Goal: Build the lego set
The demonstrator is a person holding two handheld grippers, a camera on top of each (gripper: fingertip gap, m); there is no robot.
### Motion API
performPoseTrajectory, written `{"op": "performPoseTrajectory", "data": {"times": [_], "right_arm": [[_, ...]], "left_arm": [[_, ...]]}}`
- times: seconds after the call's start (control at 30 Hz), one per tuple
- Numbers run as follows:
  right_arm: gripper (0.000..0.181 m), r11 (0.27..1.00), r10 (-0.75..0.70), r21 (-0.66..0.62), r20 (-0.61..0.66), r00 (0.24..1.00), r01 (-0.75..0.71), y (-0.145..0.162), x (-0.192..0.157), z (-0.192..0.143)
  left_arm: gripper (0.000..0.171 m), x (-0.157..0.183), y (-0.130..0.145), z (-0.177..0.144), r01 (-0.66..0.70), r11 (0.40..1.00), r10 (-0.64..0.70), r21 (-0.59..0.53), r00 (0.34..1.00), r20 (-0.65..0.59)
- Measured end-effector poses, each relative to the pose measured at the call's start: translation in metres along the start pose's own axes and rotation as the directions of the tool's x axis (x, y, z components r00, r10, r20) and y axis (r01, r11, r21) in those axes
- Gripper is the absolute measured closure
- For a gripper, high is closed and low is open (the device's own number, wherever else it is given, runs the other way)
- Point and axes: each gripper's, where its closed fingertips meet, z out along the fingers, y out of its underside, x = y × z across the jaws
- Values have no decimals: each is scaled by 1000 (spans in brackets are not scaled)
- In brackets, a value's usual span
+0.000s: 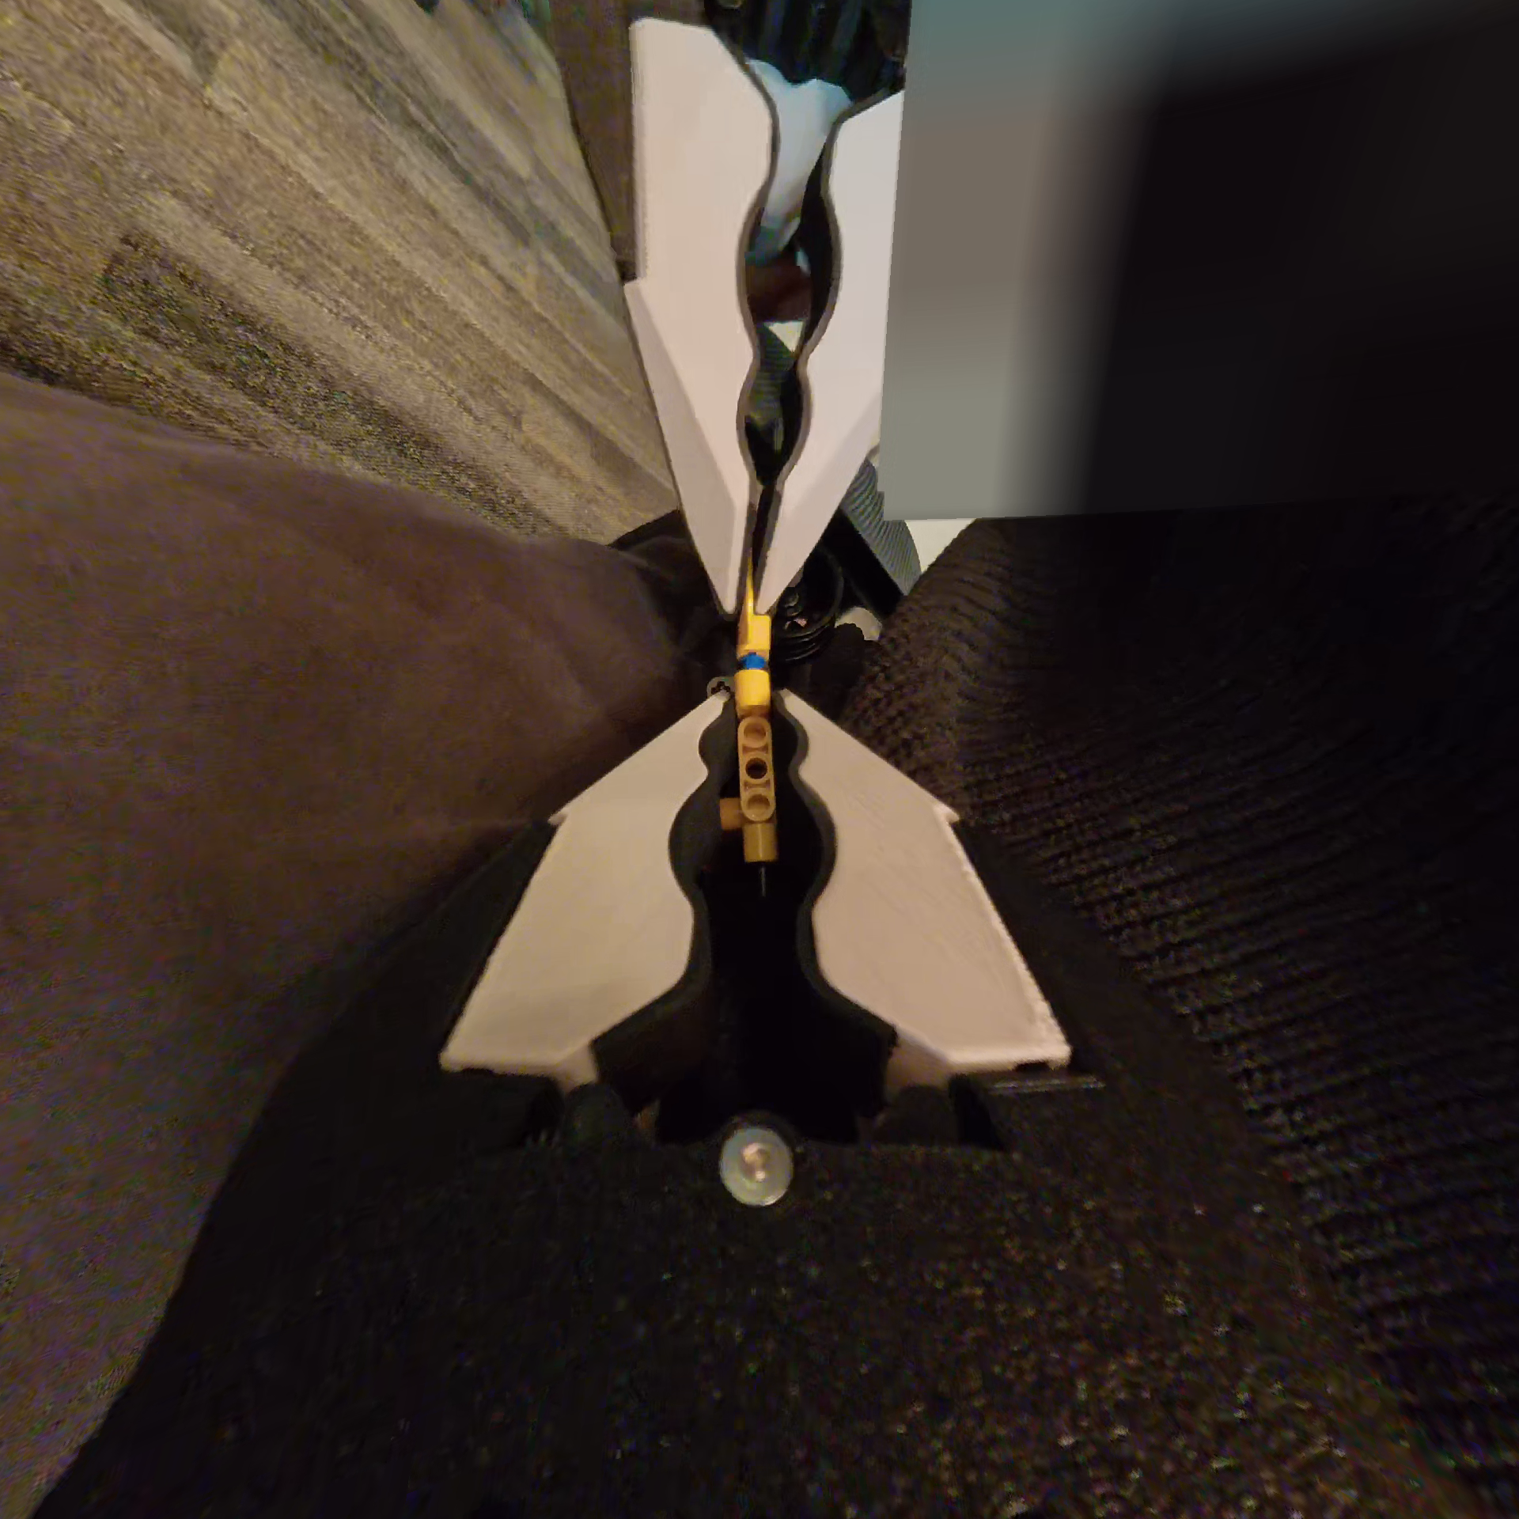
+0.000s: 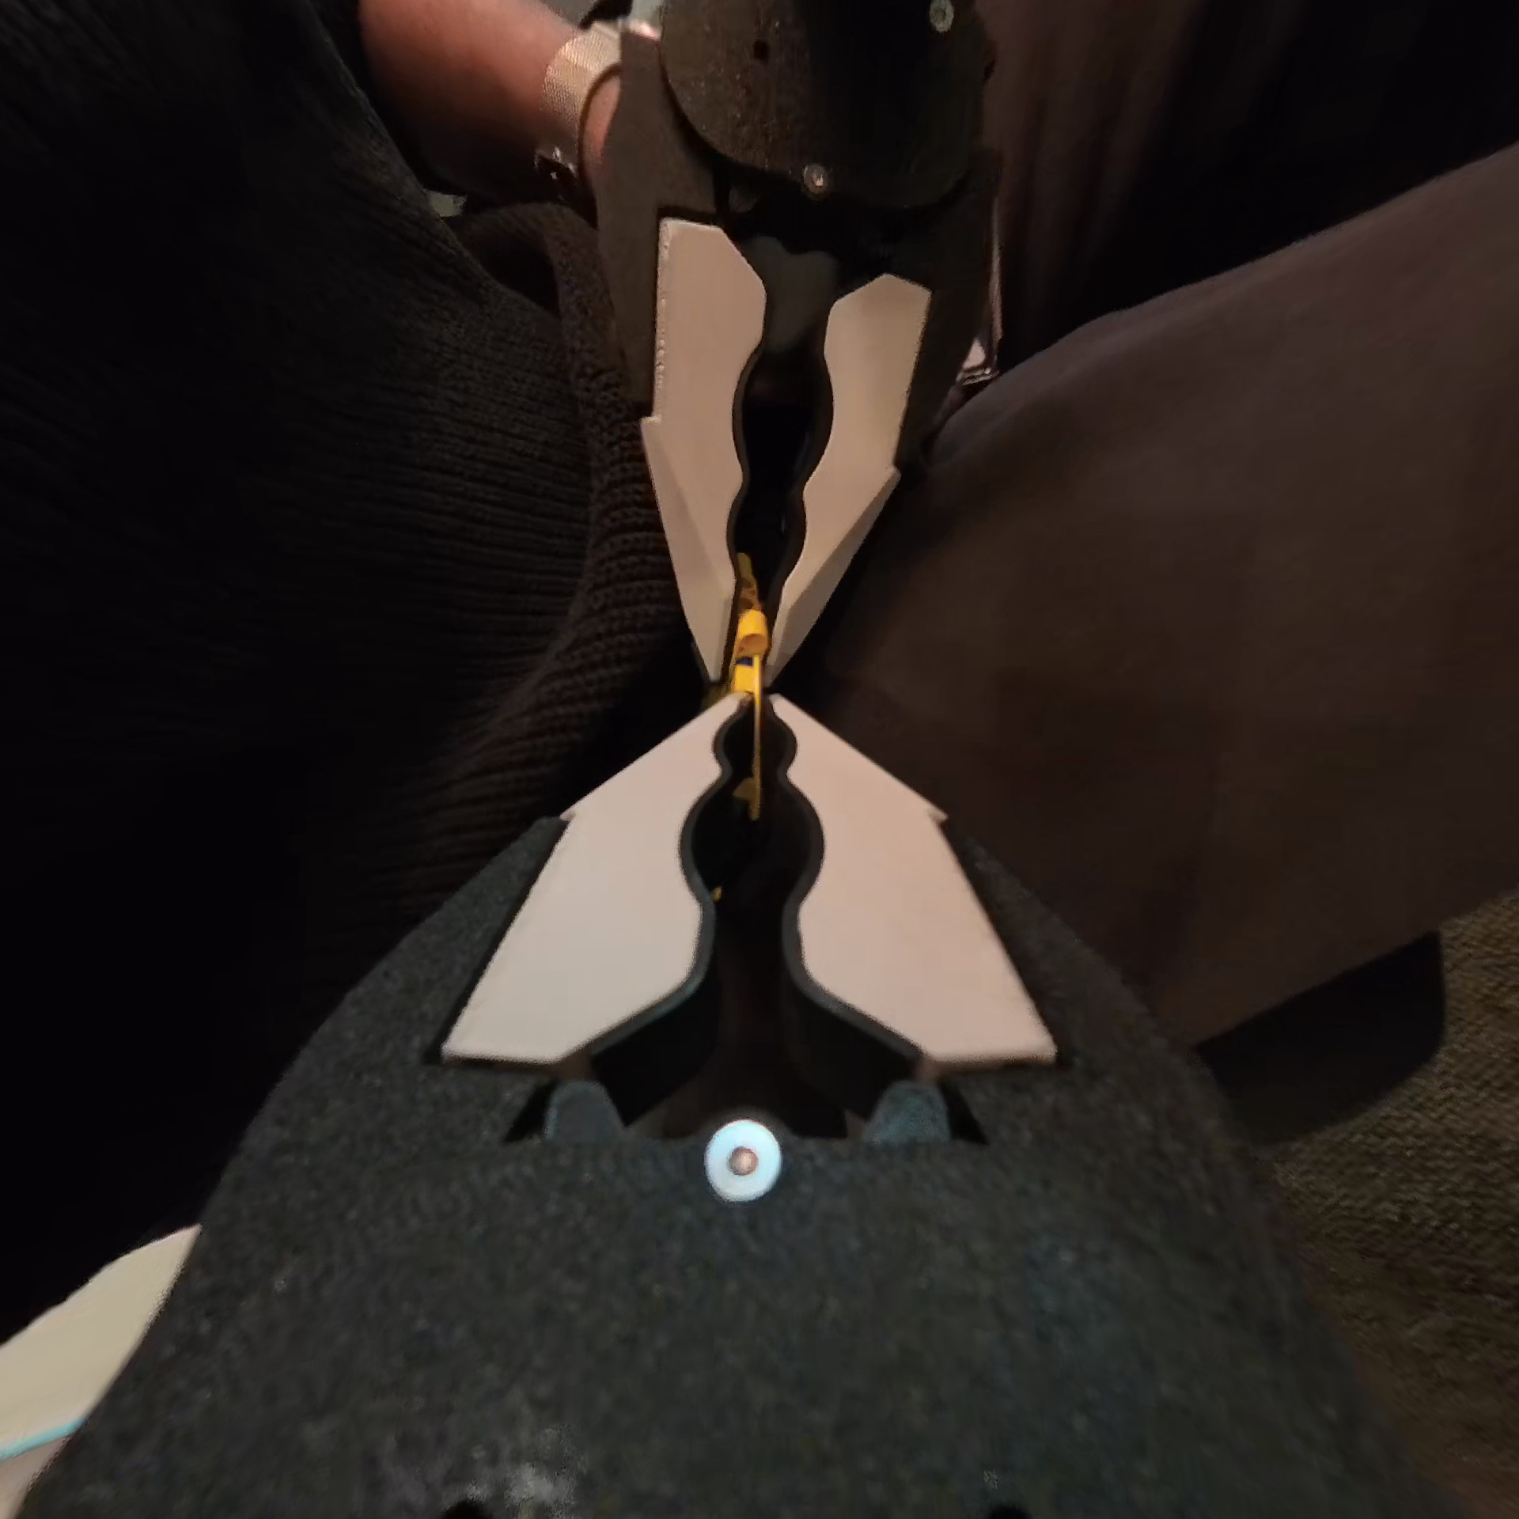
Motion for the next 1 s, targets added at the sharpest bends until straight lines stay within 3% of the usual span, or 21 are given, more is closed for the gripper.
{"op": "performPoseTrajectory", "data": {"times": [0.47, 0.67, 1.0], "right_arm": [[181, 998, -10, 60, -39, 999, 13, 1, 1, 1], [181, 999, 6, 43, 25, 1000, -7, 3, -2, 4], [181, 1000, -19, -7, 35, 999, 19, 7, -1, 9]], "left_arm": [[166, 0, 2, 4, -1, 998, 2, -58, 1000, 10], [167, 2, 5, 6, -60, 993, 61, -101, 998, 7], [170, 2, 3, 12, -31, 997, 29, -73, 999, -21]]}}
